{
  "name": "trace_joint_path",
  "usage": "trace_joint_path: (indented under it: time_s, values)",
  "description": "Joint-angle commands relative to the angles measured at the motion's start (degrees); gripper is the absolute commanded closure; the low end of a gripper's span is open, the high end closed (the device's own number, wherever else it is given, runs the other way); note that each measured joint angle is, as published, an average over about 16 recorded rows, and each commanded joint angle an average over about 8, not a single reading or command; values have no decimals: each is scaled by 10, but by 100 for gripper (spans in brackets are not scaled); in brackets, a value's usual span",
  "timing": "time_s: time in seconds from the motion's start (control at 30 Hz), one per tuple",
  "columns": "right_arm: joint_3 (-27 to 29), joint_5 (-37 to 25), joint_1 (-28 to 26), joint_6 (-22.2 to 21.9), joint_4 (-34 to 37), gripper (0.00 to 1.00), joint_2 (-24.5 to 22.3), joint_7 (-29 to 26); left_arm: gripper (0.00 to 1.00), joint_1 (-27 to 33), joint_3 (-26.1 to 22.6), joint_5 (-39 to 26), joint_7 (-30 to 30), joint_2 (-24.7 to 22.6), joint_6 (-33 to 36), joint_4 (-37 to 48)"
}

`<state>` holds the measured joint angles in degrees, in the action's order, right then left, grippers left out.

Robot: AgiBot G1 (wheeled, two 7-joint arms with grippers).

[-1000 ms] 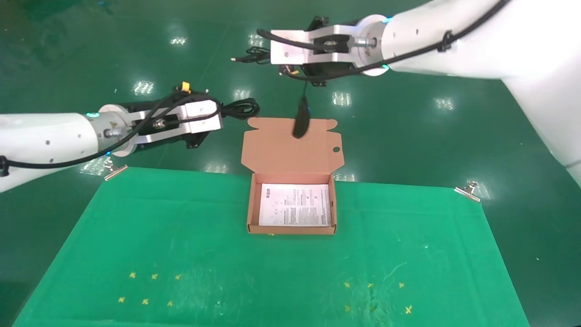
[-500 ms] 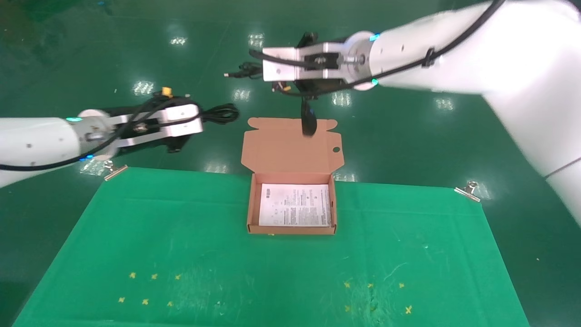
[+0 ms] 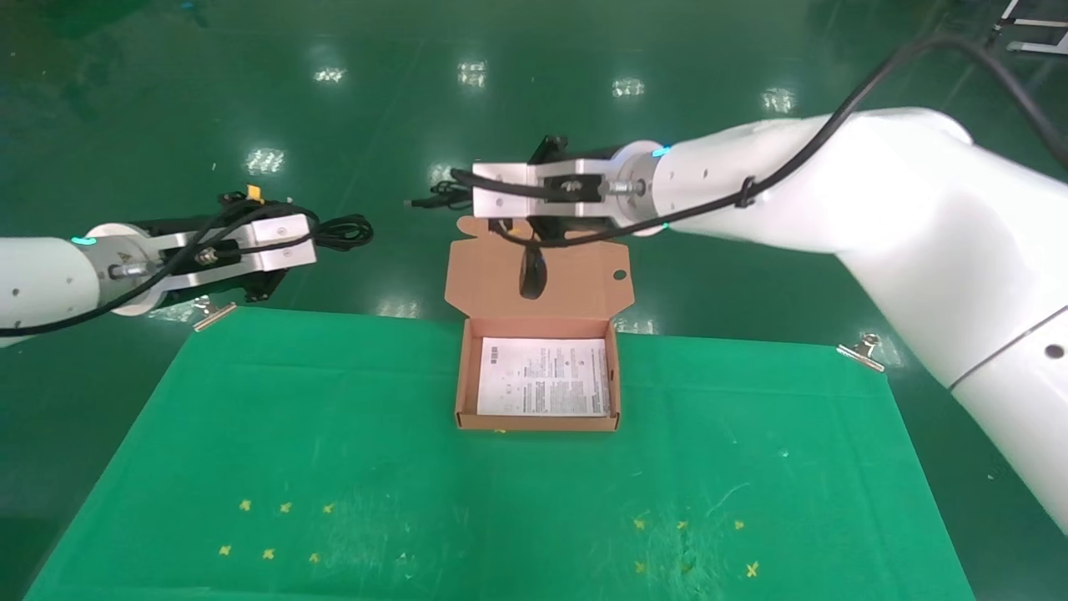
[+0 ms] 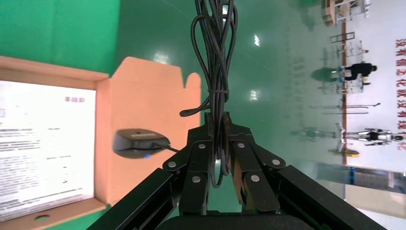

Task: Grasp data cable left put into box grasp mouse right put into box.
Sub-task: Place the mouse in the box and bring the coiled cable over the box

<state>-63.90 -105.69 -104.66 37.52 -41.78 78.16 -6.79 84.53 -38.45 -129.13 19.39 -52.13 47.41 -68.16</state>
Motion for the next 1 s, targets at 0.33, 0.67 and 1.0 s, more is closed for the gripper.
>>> trace_joint_path:
  time_s: [0.33, 0.67, 1.0]
  values:
    - [-66, 56, 21, -25, 7, 100, 4, -2, 100, -2, 0, -15, 17, 0, 6, -10]
    - [-122, 109, 37, -47, -13, 100, 6, -16, 100, -3, 1, -18, 20, 0, 7, -12]
    - [-160, 163, 51, -74, -1, 100, 6, -43, 100, -3, 1, -18, 21, 0, 7, -13]
